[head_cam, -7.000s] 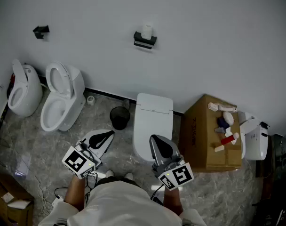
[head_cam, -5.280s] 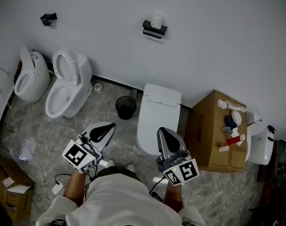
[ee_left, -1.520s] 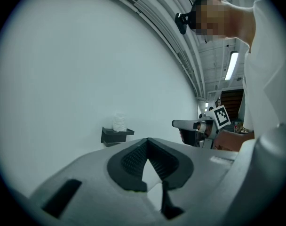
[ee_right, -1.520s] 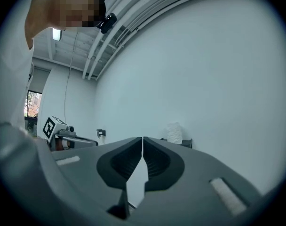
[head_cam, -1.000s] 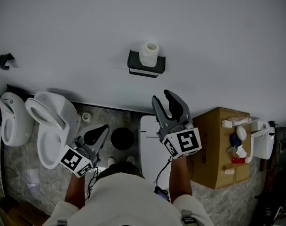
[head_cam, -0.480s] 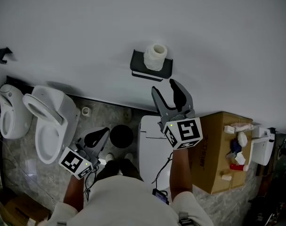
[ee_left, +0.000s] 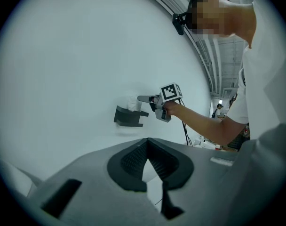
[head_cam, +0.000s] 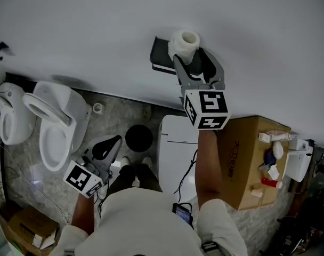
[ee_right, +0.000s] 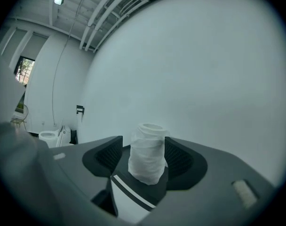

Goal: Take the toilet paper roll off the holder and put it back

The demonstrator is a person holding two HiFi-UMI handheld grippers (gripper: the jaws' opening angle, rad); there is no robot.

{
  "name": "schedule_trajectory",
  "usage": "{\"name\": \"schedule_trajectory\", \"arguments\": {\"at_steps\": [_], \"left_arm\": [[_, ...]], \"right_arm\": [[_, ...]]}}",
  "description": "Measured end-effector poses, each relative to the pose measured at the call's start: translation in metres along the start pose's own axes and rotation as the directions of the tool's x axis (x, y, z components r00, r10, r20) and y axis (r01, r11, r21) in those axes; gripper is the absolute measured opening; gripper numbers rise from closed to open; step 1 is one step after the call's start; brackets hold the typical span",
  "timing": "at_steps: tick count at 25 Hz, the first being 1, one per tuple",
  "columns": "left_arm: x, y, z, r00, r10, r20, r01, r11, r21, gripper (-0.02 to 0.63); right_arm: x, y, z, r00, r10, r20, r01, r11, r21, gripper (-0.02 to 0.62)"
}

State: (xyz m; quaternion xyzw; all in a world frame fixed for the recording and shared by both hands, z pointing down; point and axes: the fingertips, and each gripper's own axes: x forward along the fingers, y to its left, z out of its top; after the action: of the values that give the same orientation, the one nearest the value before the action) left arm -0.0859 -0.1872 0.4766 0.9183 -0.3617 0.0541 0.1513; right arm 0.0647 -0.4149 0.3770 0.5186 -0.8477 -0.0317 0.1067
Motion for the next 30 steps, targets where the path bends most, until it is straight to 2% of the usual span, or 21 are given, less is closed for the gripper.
{"name": "schedule_trajectory", "arguments": {"at_steps": [6,11,16,30], "left_arm": [[-0.006,0.001,-0.007,1.0,0.02,-0.012,-0.021,1.0,-0.01,0.005],[-0.009,0.005,-0.006,0.999,0.034,-0.012,-0.034,0.999,-0.009,0.005],[-0.009,0.005,-0.003,0.999,0.033,-0.011,-0.033,0.999,-0.006,0.005],[-0.018,0.004,-0.002,0.998,0.057,-0.006,-0.057,0.998,-0.003,0.005]], "right_arm": [[0.022,-0.009,-0.01,0.996,-0.074,-0.055,0.072,0.997,-0.035,0.284],[0.035,-0.017,-0.026,0.986,-0.105,-0.126,0.101,0.994,-0.04,0.284],[0.044,-0.024,-0.029,0.978,-0.143,-0.154,0.137,0.989,-0.046,0.284],[0.05,-0.023,-0.027,0.979,-0.138,-0.152,0.13,0.99,-0.056,0.284]]}}
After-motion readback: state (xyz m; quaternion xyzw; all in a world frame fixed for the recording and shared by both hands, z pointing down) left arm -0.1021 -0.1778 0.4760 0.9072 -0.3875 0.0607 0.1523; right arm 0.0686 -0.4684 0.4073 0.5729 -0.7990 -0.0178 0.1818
